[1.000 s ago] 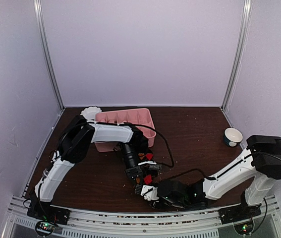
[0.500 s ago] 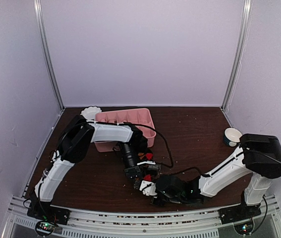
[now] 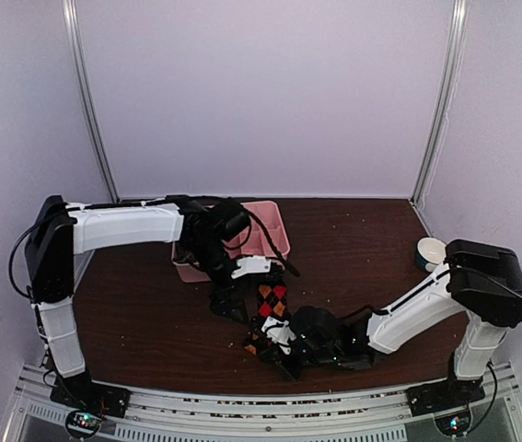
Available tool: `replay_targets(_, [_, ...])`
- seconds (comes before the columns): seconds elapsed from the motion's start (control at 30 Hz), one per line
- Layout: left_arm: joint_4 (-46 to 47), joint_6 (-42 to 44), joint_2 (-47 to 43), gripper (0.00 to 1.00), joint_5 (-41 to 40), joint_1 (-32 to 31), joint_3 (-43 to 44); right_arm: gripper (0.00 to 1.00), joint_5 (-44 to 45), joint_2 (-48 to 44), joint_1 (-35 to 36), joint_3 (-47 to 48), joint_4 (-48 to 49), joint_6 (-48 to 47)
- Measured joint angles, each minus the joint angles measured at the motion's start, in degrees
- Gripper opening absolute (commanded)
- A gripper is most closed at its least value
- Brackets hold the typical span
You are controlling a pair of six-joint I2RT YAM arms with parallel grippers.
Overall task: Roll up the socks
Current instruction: Roll the sock.
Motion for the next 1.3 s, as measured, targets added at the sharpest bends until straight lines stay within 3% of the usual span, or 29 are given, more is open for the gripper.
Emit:
replay_targets(0.17, [9.4, -3.5, -4.9, 0.98, -12.2, 0.9, -4.8, 0.0, -5.7, 1.0, -2.2, 0.0, 1.8, 5.4])
replay_targets(0.27, [8.9, -3.4, 0.3, 0.98, -9.5, 4.8, -3.0, 0.0, -8.5, 1.2, -3.5, -0.2, 2.6, 7.7])
replay_targets(0.37, [11.3, -2.8, 0.3, 0.98, -9.6, 8.1, -7.5, 0.0, -11.7, 1.5, -5.4, -1.4, 4.9, 10.5])
replay_targets(0.57, [12.1, 5.6, -6.8, 0.98, -7.5, 3.4, -13.6, 0.0, -21.4, 3.5, -10.2, -4.3, 11.8, 18.5])
replay_targets(0.73, [12.8, 13.0, -7.2, 0.86, -7.4, -5.5, -17.1, 0.0, -29.7, 7.5, -13.7, -5.9, 20.4, 28.0])
replay_targets(0.87, [13.0, 15.3, -6.6, 0.67, -8.2, -9.5, -18.5, 0.0, -31.7, 9.2, -14.7, -6.3, 24.1, 32.9])
replay_targets(1.17, [17.7, 14.2, -3.0, 0.45, -10.3, -11.6, -17.8, 0.0, -32.7, 10.2, -15.4, -6.8, 27.5, 38.4])
replay_targets(1.3, [18.7, 13.3, -2.2, 0.42, -11.3, -11.8, -17.1, 0.0, -32.7, 10.2, -15.5, -6.4, 26.6, 38.7])
